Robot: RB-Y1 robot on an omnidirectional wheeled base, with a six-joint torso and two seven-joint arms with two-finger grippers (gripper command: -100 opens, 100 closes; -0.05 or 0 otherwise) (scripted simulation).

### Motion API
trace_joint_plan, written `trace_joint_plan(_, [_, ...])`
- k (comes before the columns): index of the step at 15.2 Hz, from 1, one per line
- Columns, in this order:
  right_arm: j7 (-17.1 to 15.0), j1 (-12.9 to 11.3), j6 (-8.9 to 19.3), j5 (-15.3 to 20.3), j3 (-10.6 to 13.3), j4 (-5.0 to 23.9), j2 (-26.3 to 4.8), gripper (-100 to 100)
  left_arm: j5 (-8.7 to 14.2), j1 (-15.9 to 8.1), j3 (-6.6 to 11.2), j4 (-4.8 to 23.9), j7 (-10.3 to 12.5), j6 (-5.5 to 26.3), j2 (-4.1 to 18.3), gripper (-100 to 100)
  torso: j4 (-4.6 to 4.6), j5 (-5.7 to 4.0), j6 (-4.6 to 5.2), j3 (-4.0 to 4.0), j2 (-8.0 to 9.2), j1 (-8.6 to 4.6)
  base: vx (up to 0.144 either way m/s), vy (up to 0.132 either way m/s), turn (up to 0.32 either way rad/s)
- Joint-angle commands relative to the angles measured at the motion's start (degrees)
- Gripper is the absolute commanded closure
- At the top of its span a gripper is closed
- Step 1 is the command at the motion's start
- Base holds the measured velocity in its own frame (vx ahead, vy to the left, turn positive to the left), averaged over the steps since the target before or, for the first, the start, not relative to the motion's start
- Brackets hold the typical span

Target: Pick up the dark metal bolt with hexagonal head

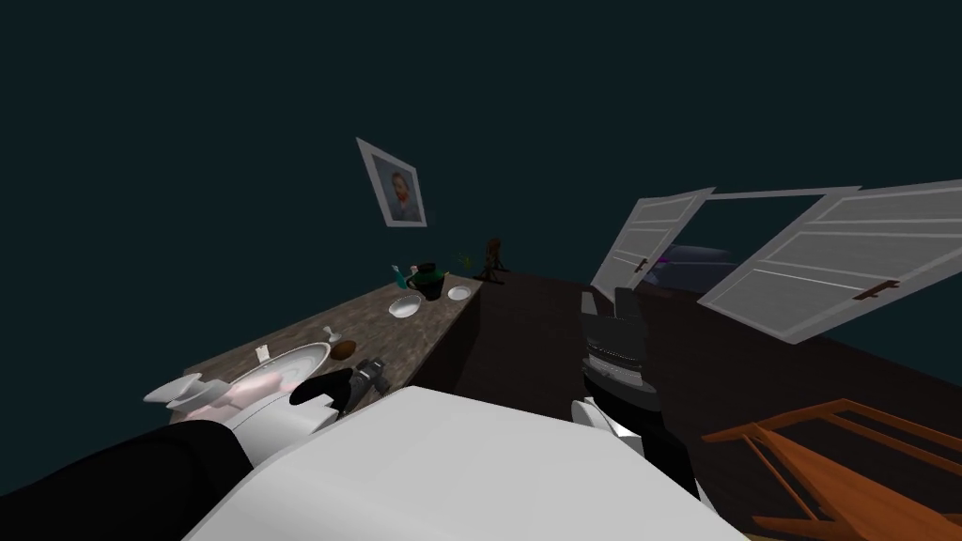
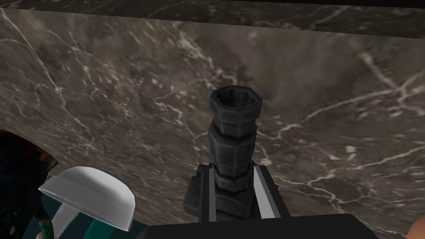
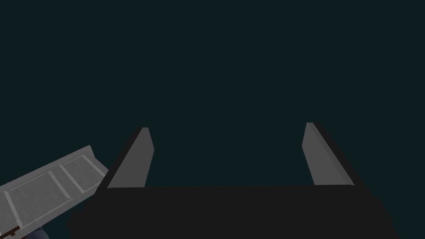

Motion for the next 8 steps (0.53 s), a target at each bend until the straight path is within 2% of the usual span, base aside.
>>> trace_joint_plan(1, [0.00, 0.00, 0.00, 0.00, 0.00, 0.00, 0.00, 0, 0.00, 0.00, 0.00, 0.00, 0.00, 0.00, 0.00, 100, 0.00, 0.00, 0.00, 0.00, 0.00, 0.00, 0.000, 0.000, 0.000])
trace_joint_plan(2, [0.00, 0.00, 0.00, 0.00, 0.00, 0.00, 0.00, 0, 0.00, -0.01, 0.01, 0.00, 0.01, -0.02, 0.00, 100, 0.00, 0.00, -0.01, 0.00, 0.00, 0.00, 0.000, 0.000, 0.000])
trace_joint_plan(3, [0.00, 0.00, 0.00, 0.00, 0.00, 0.00, 0.00, 0, 0.26, 0.94, 0.32, -1.94, 0.13, 0.92, 0.18, 100, 0.00, -0.01, -0.01, 0.00, 0.00, -0.01, 0.002, 0.000, 0.036])
trace_joint_plan(7, [0.00, 0.00, 0.00, 0.00, 0.00, 0.00, 0.00, 0, 0.73, 2.10, 0.86, -4.63, 0.40, 2.40, 0.50, 100, 0.01, -0.04, -0.04, 0.02, 0.02, -0.07, 0.003, -0.002, 0.045])
trace_joint_plan(8, [0.00, 0.00, 0.00, 0.00, 0.00, 0.00, 0.00, 0, 0.49, 1.63, 0.59, -3.70, 0.30, 1.89, 0.38, 100, 0.01, -0.04, -0.04, 0.02, 0.02, -0.08, 0.000, 0.000, 0.000])
